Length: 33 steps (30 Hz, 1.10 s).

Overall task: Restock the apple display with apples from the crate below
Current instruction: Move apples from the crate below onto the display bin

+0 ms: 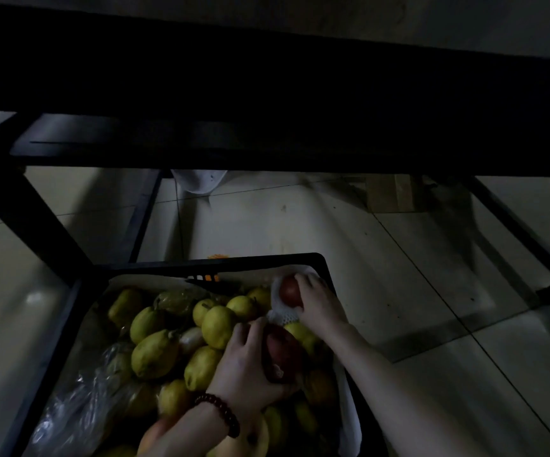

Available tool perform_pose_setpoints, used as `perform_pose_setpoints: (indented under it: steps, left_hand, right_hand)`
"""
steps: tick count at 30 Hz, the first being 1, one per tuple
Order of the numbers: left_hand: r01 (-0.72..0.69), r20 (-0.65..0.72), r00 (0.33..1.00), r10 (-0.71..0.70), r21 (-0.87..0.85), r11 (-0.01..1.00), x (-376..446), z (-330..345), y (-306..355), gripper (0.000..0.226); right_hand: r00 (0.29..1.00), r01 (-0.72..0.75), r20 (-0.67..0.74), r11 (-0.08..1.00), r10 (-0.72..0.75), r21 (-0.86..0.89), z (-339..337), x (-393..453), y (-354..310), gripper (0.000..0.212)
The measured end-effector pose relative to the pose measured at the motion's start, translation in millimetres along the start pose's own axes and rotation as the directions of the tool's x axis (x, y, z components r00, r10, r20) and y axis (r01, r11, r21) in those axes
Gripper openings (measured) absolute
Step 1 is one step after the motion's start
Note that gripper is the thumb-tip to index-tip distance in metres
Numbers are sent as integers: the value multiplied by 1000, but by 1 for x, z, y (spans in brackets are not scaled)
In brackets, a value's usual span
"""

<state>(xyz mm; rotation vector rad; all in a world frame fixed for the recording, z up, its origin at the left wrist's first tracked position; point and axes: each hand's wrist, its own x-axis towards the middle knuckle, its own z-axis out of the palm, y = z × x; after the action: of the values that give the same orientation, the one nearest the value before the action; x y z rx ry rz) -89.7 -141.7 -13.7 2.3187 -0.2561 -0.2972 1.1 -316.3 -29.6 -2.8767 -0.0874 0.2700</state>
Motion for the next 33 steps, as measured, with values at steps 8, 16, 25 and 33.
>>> perform_pose_setpoints:
  steps: [8, 16, 25, 33]
  left_hand:
    - [40, -43, 998, -41, -26, 999, -4, -17, -23, 112]
    - [80, -124, 988, -92, -102, 992, -13, -44, -35, 107]
    - [179, -224, 947, -232, -231, 956, -26, -69, -25, 130]
    - [246, -185, 937, -298, -256, 935, -24, -112, 21, 100]
  right_hand:
    - [995, -43, -98, 918, 4, -393, 31, 27, -5, 51]
    - [993, -110, 10, 885, 118, 453, 2, 14, -7, 91]
    - [994, -101, 81, 321, 75, 942, -28, -60, -31, 64]
    - [957, -183, 196, -79, 213, 980, -57, -81, -56, 65]
